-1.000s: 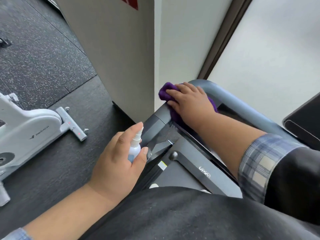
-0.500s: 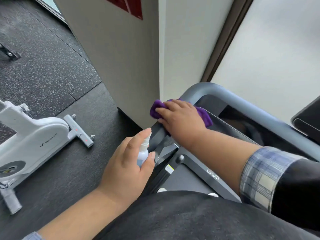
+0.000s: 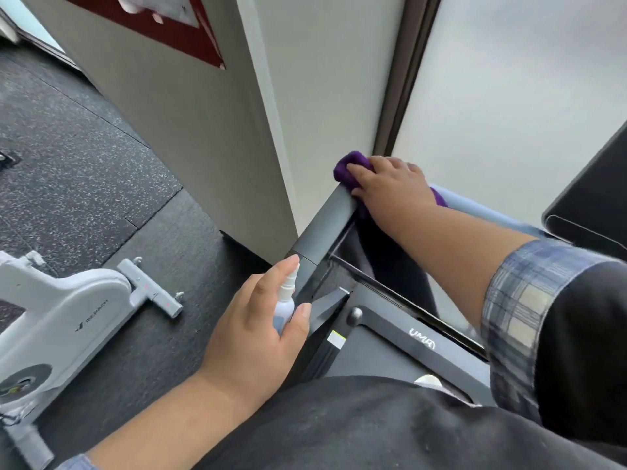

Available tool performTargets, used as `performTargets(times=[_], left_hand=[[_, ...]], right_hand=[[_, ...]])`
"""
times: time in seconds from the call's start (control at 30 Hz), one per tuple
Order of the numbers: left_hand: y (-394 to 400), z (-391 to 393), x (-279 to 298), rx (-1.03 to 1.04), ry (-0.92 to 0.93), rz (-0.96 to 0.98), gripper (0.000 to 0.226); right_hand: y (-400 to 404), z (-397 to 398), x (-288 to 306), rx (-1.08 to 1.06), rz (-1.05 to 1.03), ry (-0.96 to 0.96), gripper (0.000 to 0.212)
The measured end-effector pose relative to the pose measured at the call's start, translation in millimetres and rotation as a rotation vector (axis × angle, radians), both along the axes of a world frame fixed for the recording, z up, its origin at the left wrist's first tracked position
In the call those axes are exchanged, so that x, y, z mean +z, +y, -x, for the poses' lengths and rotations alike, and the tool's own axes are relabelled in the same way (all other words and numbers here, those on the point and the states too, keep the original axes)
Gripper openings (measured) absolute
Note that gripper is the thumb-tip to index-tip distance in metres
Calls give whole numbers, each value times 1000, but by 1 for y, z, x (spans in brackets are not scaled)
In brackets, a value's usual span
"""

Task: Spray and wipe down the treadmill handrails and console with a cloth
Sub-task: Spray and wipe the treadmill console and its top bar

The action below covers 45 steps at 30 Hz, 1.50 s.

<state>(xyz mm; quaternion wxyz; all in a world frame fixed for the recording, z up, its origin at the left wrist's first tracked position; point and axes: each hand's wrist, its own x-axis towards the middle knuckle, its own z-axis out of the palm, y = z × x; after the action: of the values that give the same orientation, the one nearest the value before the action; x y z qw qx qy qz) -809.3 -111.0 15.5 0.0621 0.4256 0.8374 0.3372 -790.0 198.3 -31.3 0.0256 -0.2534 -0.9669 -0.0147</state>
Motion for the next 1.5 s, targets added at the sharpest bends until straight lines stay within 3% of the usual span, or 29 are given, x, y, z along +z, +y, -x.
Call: performTargets(times=[0.23, 0.67, 1.03, 1.1, 1.3, 1.4, 1.5], left_hand=[[14, 5, 5, -88, 30, 21, 58], [75, -3, 10, -427, 15, -34, 58], [111, -30, 1, -677, -47, 1, 63], [119, -37, 5, -719, -37, 3, 63], [136, -60, 4, -700, -52, 9, 61], [140, -74, 0, -658, -92, 54, 72], [145, -94, 1, -682, -125, 89, 66]], right_hand=[[14, -2, 7, -249, 79, -19, 37], [23, -123, 2, -532, 76, -5, 42], [-5, -194, 5, -540, 91, 46, 48], [-12, -208, 14, -511, 111, 147, 41], [-43, -257, 36, -638, 247, 792, 43], [-43, -302, 35, -802, 311, 870, 43], [-35, -353, 30, -937, 313, 888, 42]])
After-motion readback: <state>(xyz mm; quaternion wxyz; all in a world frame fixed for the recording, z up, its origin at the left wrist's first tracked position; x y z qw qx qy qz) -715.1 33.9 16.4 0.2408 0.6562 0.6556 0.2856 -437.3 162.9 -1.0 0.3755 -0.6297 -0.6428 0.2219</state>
